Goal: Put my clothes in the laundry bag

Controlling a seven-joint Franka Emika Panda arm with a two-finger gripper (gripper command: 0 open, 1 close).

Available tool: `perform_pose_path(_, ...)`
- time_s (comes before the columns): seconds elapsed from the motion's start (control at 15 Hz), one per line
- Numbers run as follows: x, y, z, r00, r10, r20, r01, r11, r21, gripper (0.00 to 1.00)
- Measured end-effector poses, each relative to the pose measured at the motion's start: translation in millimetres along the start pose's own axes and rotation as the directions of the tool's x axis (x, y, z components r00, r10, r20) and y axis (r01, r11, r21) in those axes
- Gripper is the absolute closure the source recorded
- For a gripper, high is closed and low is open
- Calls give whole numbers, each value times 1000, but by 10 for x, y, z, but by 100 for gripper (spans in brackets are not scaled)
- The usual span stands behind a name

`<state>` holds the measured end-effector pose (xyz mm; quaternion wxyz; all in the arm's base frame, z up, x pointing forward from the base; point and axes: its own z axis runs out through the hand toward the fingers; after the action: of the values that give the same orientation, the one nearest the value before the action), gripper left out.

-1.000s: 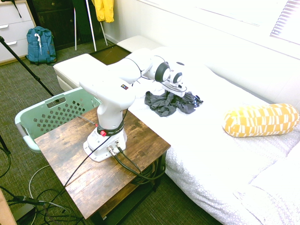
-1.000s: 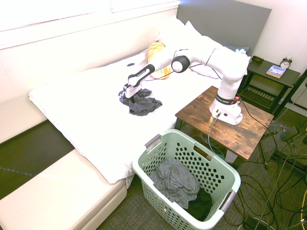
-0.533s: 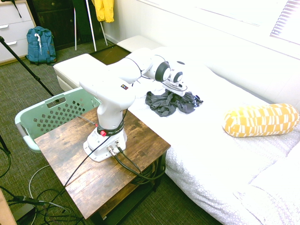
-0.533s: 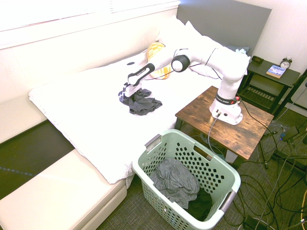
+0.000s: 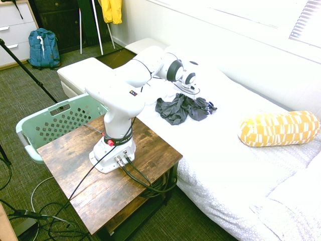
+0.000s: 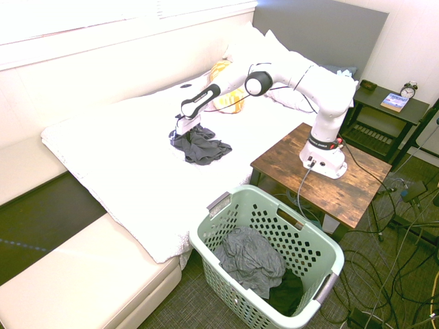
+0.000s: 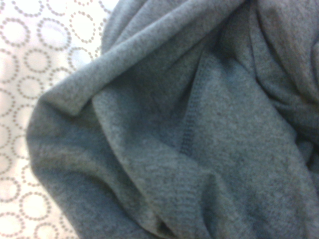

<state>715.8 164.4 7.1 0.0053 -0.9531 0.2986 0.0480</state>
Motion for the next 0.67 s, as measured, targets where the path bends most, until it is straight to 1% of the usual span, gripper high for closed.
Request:
perform_pose_path(0.13,-108,-143,-379,999,-20,-32,21,999,27,100)
perform_pose_path(0.33,-436,-478,-1054,988,-64,-138,77,993,94,100)
perform_pose_path(0.53,-973,-784,-1621,963,-129,-236,162,978,129,100)
perform_pose_path(0.67,-1466,-945,-1908,943,-194,-271,233,965,118,100)
